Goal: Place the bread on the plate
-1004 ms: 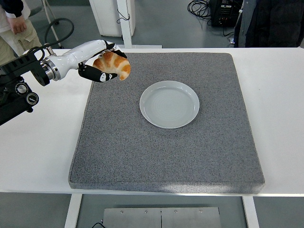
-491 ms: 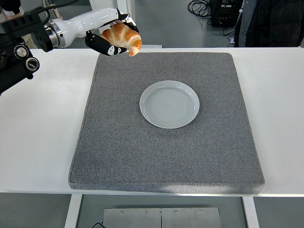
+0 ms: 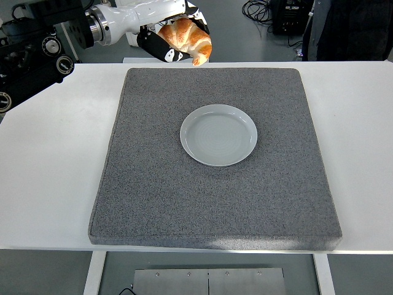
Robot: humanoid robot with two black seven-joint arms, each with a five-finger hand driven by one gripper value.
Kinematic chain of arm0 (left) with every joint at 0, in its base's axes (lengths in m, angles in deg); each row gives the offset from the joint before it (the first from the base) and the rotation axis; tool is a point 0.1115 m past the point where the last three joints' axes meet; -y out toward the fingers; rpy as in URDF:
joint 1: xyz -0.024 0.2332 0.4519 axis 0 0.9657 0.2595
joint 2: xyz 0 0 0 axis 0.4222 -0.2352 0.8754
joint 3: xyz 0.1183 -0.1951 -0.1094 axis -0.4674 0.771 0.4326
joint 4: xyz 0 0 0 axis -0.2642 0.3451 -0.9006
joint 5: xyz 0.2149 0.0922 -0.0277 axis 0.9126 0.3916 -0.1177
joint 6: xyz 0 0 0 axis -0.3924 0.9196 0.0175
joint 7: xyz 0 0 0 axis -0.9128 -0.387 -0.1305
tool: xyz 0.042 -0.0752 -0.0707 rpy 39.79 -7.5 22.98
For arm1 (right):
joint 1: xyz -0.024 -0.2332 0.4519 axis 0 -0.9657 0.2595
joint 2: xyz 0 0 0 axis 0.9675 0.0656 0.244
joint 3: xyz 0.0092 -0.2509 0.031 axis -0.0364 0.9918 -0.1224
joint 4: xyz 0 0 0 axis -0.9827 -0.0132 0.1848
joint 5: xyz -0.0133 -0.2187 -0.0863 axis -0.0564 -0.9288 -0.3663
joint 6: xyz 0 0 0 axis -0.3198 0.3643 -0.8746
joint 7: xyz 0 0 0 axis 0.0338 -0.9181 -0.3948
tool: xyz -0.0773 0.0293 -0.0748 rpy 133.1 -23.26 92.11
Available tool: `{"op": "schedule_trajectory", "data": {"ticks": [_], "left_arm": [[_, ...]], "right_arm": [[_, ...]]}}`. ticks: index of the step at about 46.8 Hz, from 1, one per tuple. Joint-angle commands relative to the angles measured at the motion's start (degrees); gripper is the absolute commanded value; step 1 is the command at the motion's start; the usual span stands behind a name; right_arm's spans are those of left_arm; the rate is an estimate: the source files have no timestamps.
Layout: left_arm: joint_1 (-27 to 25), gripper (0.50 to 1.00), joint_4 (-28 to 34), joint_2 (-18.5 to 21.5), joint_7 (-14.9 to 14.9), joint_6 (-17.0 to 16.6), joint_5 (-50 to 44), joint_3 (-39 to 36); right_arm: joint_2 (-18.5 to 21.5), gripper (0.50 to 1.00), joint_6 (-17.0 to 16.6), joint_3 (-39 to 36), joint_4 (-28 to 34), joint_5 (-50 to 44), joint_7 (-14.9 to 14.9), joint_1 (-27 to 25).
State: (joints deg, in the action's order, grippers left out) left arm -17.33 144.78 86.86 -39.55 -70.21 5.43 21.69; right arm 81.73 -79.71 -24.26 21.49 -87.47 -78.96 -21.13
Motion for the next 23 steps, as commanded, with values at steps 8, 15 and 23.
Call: {"op": "schedule_trajectory", "data": {"ticks": [8, 15, 23], "left_arm": [[-1.3, 0.500, -3.5, -5.1, 0.0, -0.1, 0.3, -1.9], [-1.4, 0.500, -5.3, -8.2, 0.1, -0.1, 0.6, -3.8], [-0.8, 0.500, -7.9, -12.0, 0.2, -0.3, 1.0, -4.5]], "right_arm": [[0.0, 1.000, 0.0, 0.0, 0.0, 0.0, 0.0, 0.0], [0.0, 1.000, 0.0, 0.0, 0.0, 0.0, 0.0, 0.0], [0.0, 1.000, 0.0, 0.0, 0.0, 0.0, 0.0, 0.0]]}}
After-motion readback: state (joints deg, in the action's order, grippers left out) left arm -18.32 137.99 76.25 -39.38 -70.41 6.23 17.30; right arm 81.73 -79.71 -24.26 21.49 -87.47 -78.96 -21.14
